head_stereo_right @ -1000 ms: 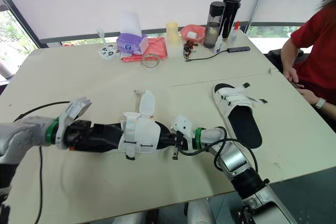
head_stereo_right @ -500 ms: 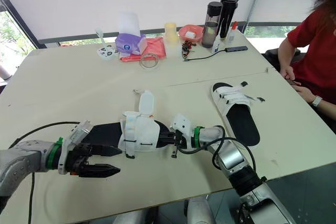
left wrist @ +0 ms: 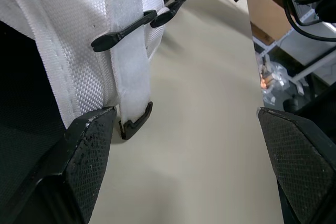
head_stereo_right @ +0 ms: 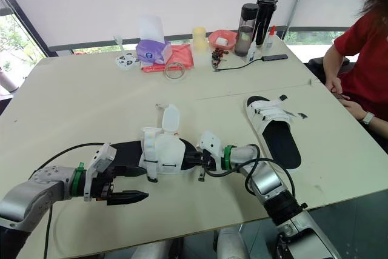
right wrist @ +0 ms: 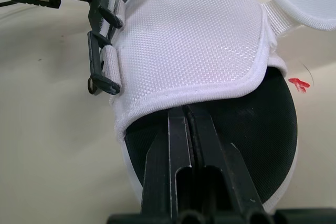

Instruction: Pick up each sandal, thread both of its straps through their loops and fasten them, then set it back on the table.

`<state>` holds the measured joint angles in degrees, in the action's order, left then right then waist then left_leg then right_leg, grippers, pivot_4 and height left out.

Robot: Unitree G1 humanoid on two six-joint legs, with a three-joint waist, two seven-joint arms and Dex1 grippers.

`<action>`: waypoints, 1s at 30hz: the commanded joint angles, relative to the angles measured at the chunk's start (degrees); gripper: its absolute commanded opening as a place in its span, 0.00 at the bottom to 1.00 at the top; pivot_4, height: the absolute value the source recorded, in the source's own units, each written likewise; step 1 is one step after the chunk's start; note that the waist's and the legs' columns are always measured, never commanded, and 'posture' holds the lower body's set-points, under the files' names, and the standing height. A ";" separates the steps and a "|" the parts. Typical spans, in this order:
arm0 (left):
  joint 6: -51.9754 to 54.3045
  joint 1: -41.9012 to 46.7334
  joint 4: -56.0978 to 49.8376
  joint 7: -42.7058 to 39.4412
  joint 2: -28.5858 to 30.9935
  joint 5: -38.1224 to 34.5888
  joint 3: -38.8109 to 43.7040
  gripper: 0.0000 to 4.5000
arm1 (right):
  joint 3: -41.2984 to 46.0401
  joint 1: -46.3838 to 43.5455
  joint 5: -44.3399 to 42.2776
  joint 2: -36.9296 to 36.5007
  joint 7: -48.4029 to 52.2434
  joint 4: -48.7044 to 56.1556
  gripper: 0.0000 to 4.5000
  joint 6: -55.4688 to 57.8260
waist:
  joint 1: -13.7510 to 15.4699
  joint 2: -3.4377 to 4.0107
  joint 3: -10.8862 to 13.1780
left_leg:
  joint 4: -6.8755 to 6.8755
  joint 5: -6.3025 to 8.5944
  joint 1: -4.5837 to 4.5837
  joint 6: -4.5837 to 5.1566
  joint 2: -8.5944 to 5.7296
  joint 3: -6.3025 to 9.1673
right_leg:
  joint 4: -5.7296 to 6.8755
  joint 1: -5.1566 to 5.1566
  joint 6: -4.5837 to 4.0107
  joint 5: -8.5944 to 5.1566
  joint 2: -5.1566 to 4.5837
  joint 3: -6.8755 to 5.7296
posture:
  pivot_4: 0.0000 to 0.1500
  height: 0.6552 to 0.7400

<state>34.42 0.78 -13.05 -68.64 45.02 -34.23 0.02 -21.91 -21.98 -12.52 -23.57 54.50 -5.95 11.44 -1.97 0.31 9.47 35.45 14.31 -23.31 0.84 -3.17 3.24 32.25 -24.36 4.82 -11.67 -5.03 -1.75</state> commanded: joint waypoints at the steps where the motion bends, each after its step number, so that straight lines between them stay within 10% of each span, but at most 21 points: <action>1: 0.21 0.62 2.28 1.04 0.83 1.18 0.90 0.99 | -1.17 2.00 4.48 -0.62 -2.00 -5.84 0.00 2.75 | 0.23 0.07 -0.04 | 0.00 0.00 0.04 0.00 0.00 -0.02 | 0.06 -0.01 -0.03 0.02 -0.02 0.00 | 1.00 1.00; 12: 1.74 3.04 3.19 1.90 -3.29 1.06 -3.11 0.99 | -1.33 2.11 4.91 -0.03 -2.12 -5.71 0.00 2.73 | 1.20 0.10 -0.08 | -0.22 0.00 0.72 0.00 0.03 0.00 | 0.09 0.25 -0.40 0.27 -0.02 -0.16 | 1.00 1.00; 22: 2.75 3.30 2.54 2.72 -4.56 0.69 -3.84 0.01 | -0.99 2.60 5.03 0.06 -2.15 -5.25 0.00 3.15 | 0.99 -0.04 -0.15 | -0.22 -0.01 0.90 0.00 0.05 0.02 | 0.21 0.37 -0.40 0.28 -0.02 -0.22 | 1.00 1.00; 30: 9.26 -2.26 -4.88 0.04 1.62 -3.63 -2.45 0.01 | -0.96 2.40 5.12 0.32 -2.21 -5.80 0.00 3.12 | 1.13 -0.31 -0.28 | -0.11 -0.02 0.99 -0.01 0.04 -0.02 | 1.08 -0.07 -0.41 0.28 -0.10 -0.23 | 1.00 1.00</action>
<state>42.16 -0.17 -15.76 -66.83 45.20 -35.86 -3.16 -22.16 -21.28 -11.78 -21.93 54.53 -5.74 11.43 -0.83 0.01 9.19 35.32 14.29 -22.32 0.83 -3.13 3.23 33.32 -24.45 4.41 -11.39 -5.13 -1.98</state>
